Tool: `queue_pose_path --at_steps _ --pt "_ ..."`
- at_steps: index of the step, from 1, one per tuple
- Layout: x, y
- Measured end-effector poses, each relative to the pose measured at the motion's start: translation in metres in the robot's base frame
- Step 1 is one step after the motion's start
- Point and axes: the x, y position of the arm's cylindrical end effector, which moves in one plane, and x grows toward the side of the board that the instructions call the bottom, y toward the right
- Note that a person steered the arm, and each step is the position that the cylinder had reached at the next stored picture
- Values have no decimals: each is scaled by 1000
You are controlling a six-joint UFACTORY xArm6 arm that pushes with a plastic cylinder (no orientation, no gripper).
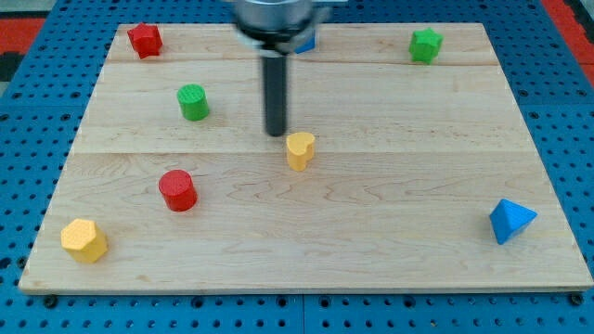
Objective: Slide the yellow heart to the left a bit
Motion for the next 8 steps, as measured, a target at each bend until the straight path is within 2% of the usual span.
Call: queue_pose_path --at_steps 2,4,5,6,7,8 --pt "7 177" --pt "31 77" --pt "50 98" --pt "12 12" --pt "-4 -78" --pt "-4 27"
